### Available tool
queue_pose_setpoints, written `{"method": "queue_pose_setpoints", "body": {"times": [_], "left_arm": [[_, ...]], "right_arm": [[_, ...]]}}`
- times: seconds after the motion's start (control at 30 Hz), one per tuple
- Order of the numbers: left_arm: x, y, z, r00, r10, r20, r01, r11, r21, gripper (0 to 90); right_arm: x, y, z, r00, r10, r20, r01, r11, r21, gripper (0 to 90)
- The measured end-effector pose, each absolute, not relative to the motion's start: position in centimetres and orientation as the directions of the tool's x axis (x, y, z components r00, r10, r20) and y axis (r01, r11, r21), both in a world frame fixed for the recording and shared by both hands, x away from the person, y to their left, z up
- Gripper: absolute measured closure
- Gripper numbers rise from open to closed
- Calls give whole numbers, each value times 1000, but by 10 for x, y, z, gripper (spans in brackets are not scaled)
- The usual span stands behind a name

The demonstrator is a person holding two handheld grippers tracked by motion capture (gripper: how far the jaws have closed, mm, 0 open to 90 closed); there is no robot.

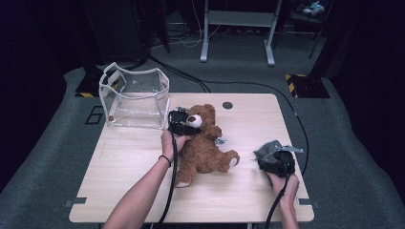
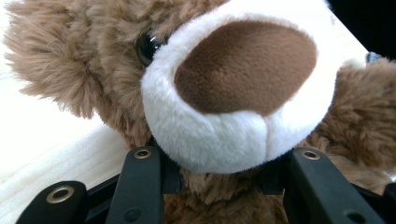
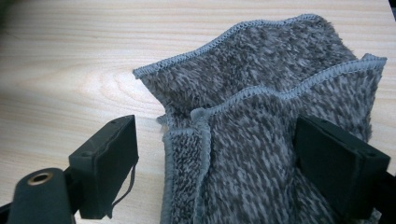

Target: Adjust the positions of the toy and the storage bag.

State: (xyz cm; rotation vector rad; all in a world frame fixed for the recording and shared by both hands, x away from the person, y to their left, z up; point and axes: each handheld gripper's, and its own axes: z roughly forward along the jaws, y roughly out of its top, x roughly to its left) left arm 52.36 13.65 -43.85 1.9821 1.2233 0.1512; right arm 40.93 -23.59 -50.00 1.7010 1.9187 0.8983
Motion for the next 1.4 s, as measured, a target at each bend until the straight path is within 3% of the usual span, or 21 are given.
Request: {"method": "queue_pose_setpoints", "body": {"times": [0.77, 1.4], "left_arm": [[498, 184, -410, 614, 761, -208, 628, -313, 712, 616], [482, 242, -406, 607, 775, -176, 651, -357, 670, 614]], "right_arm": [[411, -232, -502, -158, 983, 93, 710, 48, 703, 101], [414, -228, -504, -171, 984, 51, 699, 85, 710, 72]]}}
